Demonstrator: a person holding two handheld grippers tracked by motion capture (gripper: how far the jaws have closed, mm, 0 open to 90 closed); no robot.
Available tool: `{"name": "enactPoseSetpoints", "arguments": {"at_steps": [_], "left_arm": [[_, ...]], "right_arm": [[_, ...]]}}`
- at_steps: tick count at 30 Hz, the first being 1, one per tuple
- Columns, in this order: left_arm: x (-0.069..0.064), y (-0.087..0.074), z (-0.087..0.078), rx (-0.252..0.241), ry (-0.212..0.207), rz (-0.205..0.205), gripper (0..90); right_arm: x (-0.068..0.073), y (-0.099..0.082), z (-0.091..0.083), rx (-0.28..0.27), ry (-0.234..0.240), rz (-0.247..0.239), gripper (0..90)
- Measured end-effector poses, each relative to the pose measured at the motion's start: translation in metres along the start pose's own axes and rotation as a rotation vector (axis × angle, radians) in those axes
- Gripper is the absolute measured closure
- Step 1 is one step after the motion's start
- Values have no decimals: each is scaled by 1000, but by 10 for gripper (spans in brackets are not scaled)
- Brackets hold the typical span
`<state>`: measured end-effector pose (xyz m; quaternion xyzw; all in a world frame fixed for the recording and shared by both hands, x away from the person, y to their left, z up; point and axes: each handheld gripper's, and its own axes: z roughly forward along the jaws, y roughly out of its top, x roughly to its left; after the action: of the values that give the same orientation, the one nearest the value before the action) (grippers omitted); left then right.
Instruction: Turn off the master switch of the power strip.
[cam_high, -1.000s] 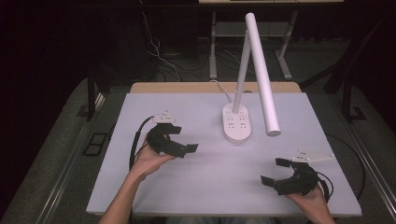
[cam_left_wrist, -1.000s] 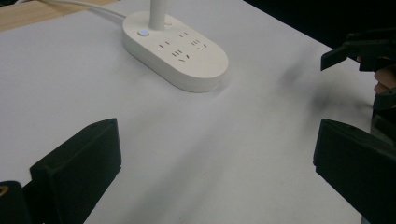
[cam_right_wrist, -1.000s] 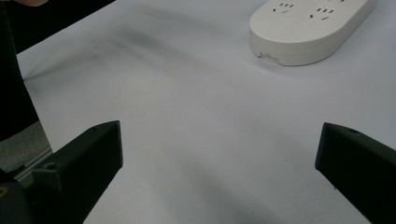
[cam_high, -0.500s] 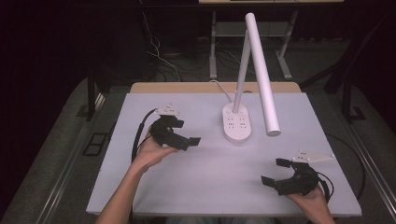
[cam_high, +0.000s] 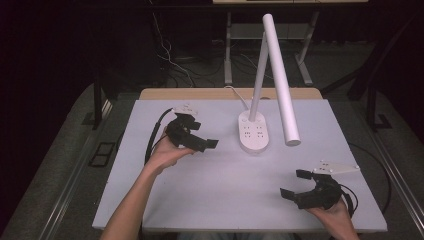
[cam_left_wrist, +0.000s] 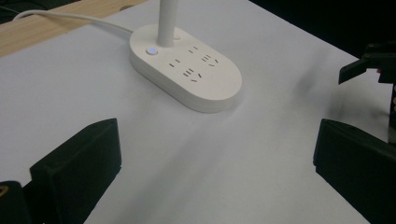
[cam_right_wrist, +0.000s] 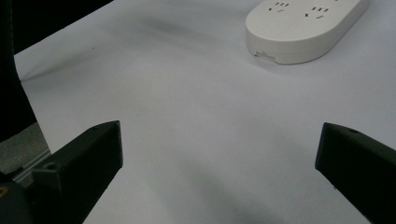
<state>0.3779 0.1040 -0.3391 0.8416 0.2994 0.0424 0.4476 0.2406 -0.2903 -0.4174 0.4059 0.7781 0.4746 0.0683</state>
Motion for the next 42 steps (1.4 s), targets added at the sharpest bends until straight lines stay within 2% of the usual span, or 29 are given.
{"name": "enactPoseSetpoints", "arguments": {"at_steps": [10, 23, 29, 39, 42], "left_arm": [[5, 17, 12, 25, -3, 13, 0], [22, 36, 31, 58, 2, 12, 0], [29, 43, 41, 53, -17, 3, 0], [41, 52, 53, 61, -6, -13, 0], [46, 55, 58, 47, -5, -30, 0]], "right_arm": [[-1, 0, -1, -7, -1, -1, 1], [-3, 0, -2, -12, -5, 5, 1], [-4, -1, -3, -15, -8, 13, 1], [-4, -1, -4, -18, -8, 20, 1], [-5, -1, -5, -19, -8, 24, 1]]}}
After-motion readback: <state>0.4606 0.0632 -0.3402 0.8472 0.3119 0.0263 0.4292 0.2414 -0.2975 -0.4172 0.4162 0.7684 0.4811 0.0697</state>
